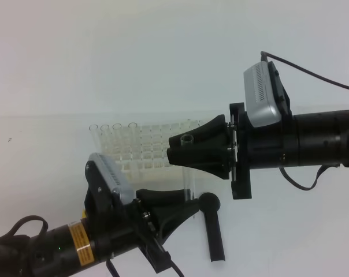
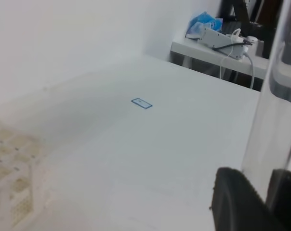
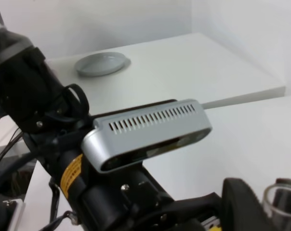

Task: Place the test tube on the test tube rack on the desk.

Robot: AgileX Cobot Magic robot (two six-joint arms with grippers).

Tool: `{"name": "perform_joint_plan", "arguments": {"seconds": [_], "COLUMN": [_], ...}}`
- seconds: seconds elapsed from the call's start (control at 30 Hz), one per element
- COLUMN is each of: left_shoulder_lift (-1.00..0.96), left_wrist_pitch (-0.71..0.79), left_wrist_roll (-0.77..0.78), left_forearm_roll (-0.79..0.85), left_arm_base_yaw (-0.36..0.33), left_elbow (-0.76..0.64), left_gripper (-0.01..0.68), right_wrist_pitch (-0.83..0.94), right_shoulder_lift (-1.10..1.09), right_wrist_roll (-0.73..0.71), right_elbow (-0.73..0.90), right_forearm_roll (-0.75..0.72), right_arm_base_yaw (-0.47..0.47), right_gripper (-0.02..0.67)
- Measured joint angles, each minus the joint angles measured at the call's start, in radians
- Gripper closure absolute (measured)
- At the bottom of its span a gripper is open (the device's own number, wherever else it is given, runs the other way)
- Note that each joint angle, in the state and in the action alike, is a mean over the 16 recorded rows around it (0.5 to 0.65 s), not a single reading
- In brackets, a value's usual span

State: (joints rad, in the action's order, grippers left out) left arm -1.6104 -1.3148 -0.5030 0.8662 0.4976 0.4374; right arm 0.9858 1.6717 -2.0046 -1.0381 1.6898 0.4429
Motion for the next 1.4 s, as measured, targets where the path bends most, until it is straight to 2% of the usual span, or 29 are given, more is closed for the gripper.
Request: {"name": "perform_joint_plan", "arguments": {"seconds": [0.17, 0.27, 0.57, 0.73, 1.03, 1.17, 1.4], "left_shoulder_lift": [0.0, 0.0, 0.0, 0.002, 0.057, 0.124, 0.299], "left_wrist_pitch": [0.0, 0.0, 0.0, -0.007, 0.003, 0.018, 0.073], "left_wrist_roll": [-0.014, -0.049, -0.187, -0.263, -0.326, -0.341, -0.378], "left_forearm_roll": [-0.026, -0.039, -0.055, -0.055, -0.04, -0.022, 0.036], "left_arm_base_yaw": [0.0, 0.0, 0.0, 0.0, 0.0, 0.0, 0.0], "left_elbow": [0.0, 0.0, -0.002, -0.003, -0.003, -0.003, -0.003], "left_gripper": [0.614, 0.547, 0.281, 0.208, 0.271, 0.339, 0.506], "right_wrist_pitch": [-0.005, -0.008, -0.01, -0.031, -0.147, -0.2, -0.233], "right_shoulder_lift": [0.0, 0.0, -0.002, -0.023, -0.13, -0.191, -0.278], "right_wrist_roll": [-0.001, -0.002, -0.002, 0.0, 0.047, 0.089, 0.17], "right_elbow": [-0.003, -0.004, -0.007, -0.007, -0.008, -0.008, -0.008], "right_forearm_roll": [0.006, 0.011, 0.019, 0.0, -0.111, -0.174, -0.263], "right_arm_base_yaw": [0.0, 0.0, 0.0, 0.0, 0.002, 0.002, 0.002], "right_gripper": [0.527, 0.528, 0.528, 0.529, 0.529, 0.529, 0.529]}}
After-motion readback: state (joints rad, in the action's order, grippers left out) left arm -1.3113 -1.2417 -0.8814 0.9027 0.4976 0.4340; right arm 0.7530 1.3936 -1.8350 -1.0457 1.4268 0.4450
